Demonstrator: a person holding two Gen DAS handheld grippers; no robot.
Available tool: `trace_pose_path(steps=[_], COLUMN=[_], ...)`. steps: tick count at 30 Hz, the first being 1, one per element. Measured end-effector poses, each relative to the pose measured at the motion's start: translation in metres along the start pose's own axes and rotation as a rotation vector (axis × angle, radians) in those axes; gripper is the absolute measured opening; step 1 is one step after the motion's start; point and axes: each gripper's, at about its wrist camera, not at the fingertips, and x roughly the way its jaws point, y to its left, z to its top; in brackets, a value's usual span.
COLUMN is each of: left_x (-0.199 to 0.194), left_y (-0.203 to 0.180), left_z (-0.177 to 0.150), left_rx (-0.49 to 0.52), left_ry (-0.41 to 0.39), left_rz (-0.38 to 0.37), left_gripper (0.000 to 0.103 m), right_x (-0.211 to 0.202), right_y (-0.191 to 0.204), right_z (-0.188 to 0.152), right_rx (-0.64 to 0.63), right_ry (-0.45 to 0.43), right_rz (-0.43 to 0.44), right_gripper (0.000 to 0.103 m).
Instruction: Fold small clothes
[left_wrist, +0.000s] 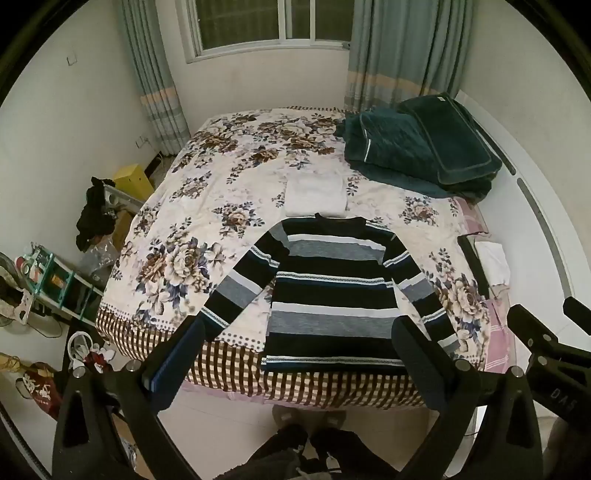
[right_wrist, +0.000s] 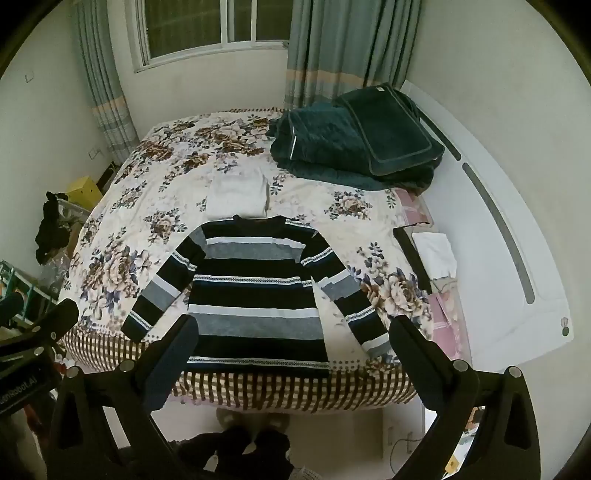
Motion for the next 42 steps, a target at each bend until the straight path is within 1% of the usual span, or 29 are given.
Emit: trace_pose_path(steps=[4, 30, 39, 42], left_x=[0.000, -0.001, -0.004, -0.007], left_y=[0.000, -0.001, 0.000, -0.004], left_z=[0.000, 0.000, 0.003, 0.009], left_rx=[0.001, -0.012, -0.012, -0.015], left_ry=[-0.010, -0.015, -0.018, -0.022], left_rz=[0.005, -0.011, -0.012, -0.016], left_gripper=[0.103, 0.103, 0.103, 0.103], right_x=[0.001, 0.004, 0.001, 0.001], right_y=[0.000, 0.004, 0.006, 0.005], right_z=[0.001, 0.002, 0.003, 0.003], right_rx=[0.003, -0.013, -0.013, -0.014], right_ry=[-0.002, 0.003, 0.001, 0.000], right_rz=[0.009, 0.006, 0.009, 0.009], right_gripper=[0.103, 0.103, 0.103, 0.103])
